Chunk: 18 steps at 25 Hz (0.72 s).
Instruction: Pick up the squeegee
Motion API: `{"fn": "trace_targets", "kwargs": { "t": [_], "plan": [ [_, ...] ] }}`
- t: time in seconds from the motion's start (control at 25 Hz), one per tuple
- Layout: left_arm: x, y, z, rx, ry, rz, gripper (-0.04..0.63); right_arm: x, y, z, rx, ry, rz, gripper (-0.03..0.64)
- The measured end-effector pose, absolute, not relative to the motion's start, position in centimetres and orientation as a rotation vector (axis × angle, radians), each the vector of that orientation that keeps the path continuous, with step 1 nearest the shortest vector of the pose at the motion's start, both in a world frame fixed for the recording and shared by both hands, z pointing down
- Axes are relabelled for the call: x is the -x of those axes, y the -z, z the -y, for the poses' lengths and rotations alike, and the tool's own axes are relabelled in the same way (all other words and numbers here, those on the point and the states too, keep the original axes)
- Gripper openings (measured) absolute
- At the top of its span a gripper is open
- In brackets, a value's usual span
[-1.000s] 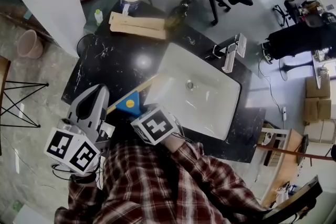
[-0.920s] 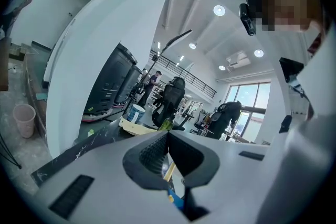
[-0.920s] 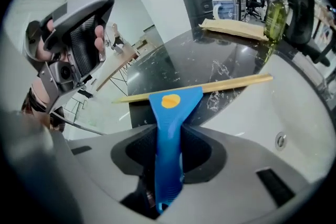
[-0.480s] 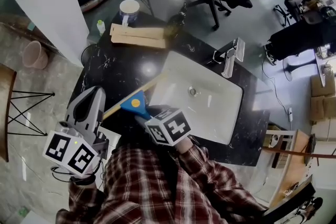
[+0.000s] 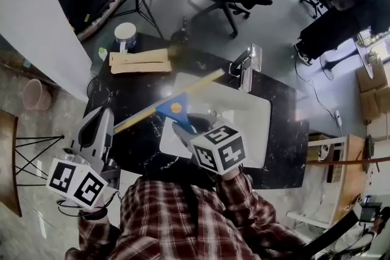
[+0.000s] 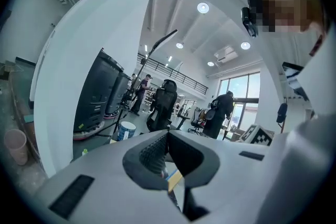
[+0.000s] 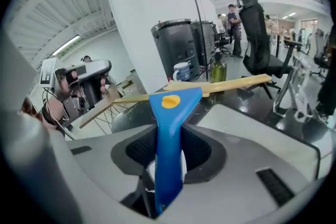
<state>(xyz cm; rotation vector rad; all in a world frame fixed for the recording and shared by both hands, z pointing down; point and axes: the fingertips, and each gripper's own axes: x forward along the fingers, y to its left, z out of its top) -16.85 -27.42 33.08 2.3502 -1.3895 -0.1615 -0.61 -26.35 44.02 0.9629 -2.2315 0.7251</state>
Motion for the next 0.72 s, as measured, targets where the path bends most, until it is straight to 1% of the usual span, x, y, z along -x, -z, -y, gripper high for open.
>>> {"fn": "trace_targets", "kwargs": {
  "t": [0.28,0.44,0.72],
  "plan": [
    [15.1,-33.1,29.1,-2.375,0.166,1.322,0.011,-5.1,-36.7,27.5,-1.237,-0.582,2.309,0.138],
    [11.9,-32.6,29.6,-2.417,0.14,1.237,0.011,-7.6,-33.0,27.4,-1.379,-0.532,2.407,0.138],
    [6.0,-32.8,29.6,-2.491,0.085,1.07,0.011,-11.0,-29.0,25.5,-1.581,-0.459,2.534,0.138]
  ]
}}
